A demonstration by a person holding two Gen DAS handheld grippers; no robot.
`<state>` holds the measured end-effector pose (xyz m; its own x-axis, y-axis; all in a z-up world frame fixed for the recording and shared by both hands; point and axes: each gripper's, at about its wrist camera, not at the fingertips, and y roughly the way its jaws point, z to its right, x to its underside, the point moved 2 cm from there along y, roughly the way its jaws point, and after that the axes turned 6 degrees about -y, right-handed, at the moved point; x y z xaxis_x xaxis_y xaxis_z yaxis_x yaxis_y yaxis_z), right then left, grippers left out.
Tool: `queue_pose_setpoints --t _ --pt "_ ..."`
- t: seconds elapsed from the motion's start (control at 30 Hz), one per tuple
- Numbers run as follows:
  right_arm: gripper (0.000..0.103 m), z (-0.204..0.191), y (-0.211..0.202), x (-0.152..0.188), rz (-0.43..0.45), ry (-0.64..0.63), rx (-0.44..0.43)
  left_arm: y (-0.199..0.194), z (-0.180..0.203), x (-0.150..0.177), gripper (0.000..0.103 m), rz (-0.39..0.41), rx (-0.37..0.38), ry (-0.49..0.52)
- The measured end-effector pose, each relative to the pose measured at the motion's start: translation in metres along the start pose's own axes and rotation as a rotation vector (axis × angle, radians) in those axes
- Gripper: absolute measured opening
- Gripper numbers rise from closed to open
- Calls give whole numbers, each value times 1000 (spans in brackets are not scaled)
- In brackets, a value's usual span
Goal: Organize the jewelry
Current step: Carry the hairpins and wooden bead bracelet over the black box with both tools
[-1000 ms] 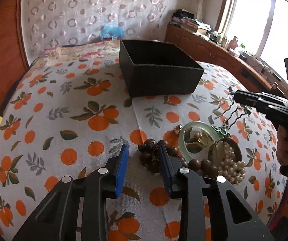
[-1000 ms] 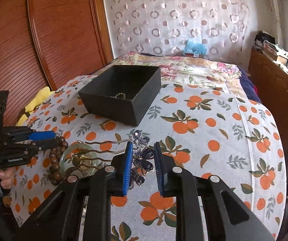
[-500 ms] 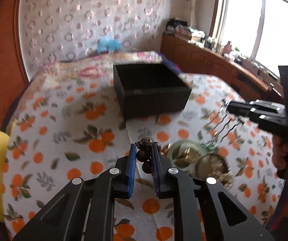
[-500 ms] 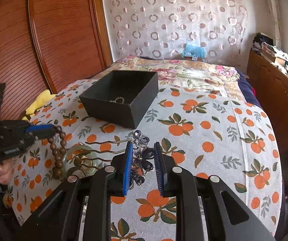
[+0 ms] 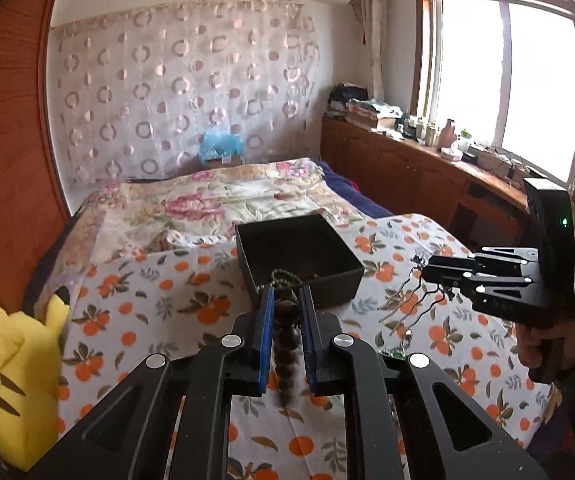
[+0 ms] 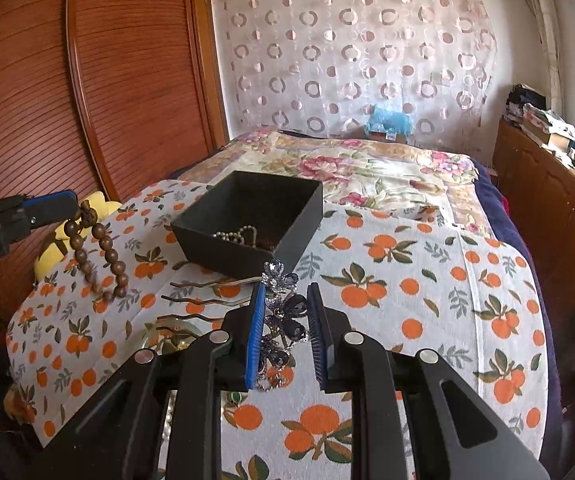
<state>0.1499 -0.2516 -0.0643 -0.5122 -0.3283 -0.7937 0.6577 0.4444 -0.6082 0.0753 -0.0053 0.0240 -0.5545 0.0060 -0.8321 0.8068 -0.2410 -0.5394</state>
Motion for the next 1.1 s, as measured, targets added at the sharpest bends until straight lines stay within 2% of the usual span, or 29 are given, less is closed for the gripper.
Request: queue_pose_setpoints --t 0.37,0.53,0.73,0.9,1.1 --pt "23 0 18 -29 23 -23 -9 12 3 -28 11 38 20 10" --pt "23 5 29 -48 44 -32 -9 14 4 -49 11 91 -4 28" --pt "23 7 55 -72 54 -60 -4 28 1 -73 11 105 -6 39" --pt "23 7 86 -79 23 -81 -17 47 -3 -85 12 94 -10 49" --pt "23 5 112 -68 -36 -90 -42 71 -8 -88 11 70 -1 41"
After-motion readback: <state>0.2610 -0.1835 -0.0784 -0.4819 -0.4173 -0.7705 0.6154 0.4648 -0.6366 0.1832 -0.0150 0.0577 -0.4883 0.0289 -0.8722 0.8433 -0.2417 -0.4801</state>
